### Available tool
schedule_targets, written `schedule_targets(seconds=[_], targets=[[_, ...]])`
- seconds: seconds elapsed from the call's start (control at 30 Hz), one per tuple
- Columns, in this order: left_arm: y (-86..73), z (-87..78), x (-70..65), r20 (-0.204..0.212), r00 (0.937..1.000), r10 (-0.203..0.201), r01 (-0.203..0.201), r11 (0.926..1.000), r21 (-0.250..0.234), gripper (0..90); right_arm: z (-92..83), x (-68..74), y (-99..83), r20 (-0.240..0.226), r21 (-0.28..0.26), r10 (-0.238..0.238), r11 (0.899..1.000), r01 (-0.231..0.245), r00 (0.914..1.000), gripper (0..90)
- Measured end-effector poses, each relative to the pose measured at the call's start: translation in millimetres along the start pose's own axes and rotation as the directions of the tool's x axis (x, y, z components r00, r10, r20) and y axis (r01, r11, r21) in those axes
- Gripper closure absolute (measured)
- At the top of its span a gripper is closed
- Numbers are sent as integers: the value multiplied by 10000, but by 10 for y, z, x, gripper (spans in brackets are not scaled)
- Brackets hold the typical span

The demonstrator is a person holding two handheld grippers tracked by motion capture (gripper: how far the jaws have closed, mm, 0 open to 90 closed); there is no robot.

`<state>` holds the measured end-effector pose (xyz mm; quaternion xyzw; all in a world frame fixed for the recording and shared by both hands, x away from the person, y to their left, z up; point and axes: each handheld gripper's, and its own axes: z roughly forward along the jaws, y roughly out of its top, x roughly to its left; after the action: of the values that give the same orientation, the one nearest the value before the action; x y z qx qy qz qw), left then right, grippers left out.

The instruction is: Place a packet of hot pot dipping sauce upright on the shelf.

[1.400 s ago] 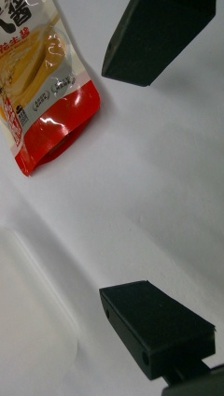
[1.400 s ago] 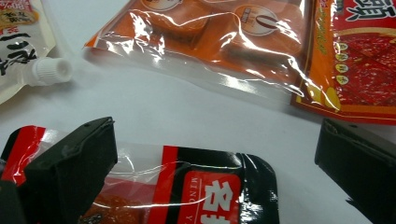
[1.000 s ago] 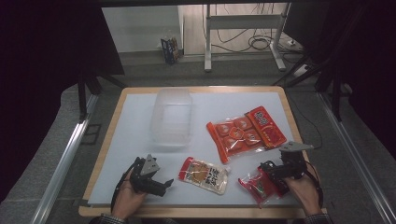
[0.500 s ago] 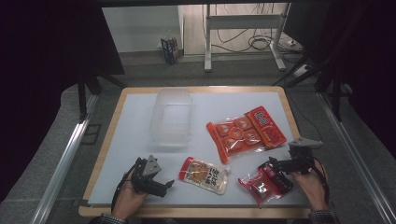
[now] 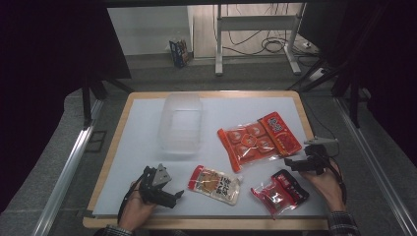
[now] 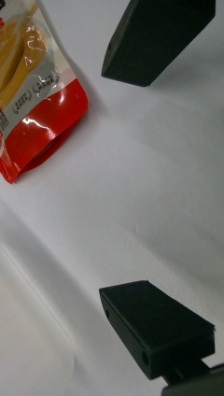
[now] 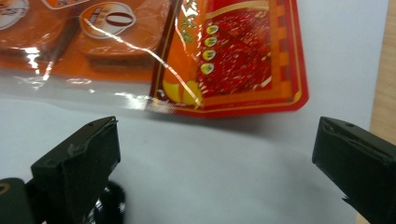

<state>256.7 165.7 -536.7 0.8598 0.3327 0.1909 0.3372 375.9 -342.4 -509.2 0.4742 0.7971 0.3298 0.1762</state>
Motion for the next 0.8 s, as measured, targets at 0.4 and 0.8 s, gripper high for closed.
schedule_targets(seconds=[0.4, 0.8], targets=[[0, 14, -10, -37, 10000, 84, -84, 9999, 134, 3, 158, -184, 135, -127, 297, 415, 9987, -411, 9991, 60], [1, 29, -23, -53, 9998, 187, -186, 9996, 200, 3, 261, -118, 331, -726, 414, 179, 9990, -149, 9972, 258]])
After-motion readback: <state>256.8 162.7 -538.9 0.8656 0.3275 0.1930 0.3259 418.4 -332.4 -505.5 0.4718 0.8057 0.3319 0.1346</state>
